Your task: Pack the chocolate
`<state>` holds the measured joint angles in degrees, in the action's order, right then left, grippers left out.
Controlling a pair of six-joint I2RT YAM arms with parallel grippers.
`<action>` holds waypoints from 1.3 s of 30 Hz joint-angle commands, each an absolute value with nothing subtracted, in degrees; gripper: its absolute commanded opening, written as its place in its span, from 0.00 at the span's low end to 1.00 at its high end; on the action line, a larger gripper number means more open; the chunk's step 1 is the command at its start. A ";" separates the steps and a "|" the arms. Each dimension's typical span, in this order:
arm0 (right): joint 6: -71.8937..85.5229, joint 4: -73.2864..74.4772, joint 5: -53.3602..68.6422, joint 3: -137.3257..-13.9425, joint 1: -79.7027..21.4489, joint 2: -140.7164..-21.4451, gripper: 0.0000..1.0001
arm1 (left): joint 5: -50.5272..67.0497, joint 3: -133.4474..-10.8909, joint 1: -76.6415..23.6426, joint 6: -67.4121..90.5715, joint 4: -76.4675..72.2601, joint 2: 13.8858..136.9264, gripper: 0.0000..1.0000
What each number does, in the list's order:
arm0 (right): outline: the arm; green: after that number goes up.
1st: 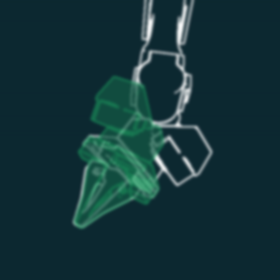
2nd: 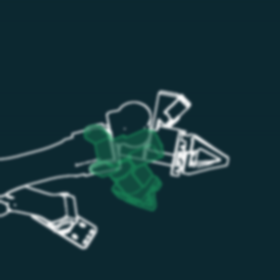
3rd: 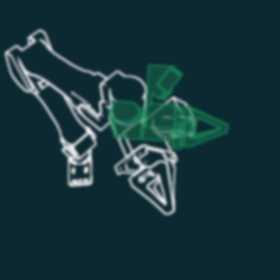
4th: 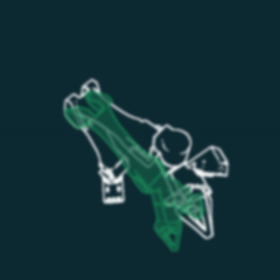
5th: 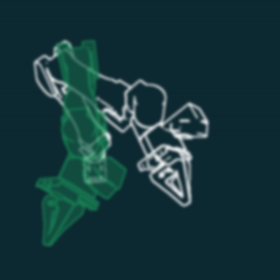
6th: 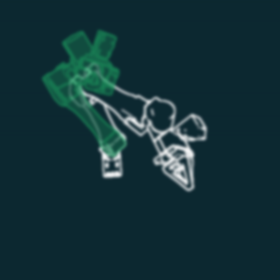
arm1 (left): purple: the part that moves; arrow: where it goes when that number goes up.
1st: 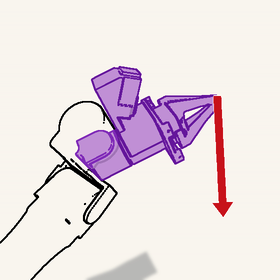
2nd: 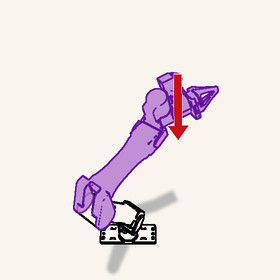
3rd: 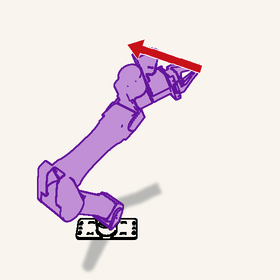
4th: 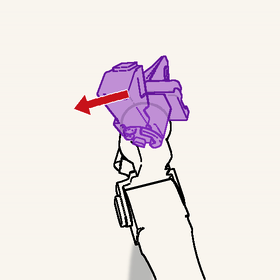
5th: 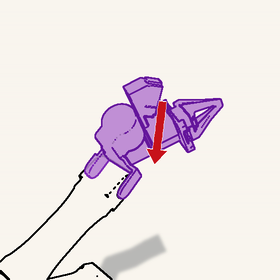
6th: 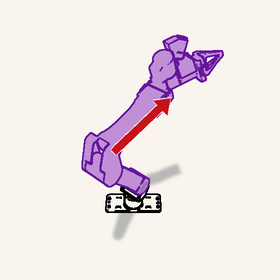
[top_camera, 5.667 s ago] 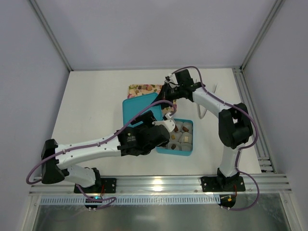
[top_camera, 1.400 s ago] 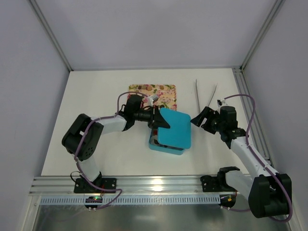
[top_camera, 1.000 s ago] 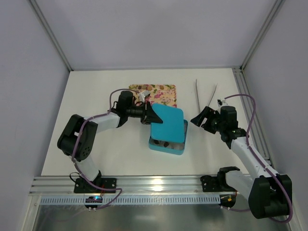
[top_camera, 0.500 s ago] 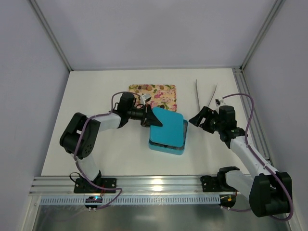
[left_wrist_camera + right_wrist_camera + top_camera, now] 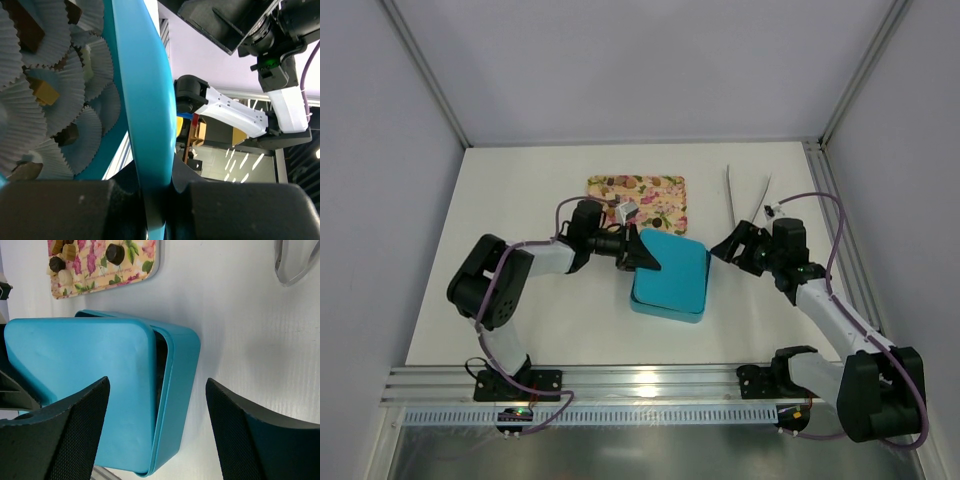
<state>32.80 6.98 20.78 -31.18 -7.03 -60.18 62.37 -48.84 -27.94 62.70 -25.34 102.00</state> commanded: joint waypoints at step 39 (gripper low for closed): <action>28.30 3.69 25.93 -34.72 -7.47 -67.32 0.78 | 55.81 -45.18 -29.89 68.38 -31.56 97.12 0.52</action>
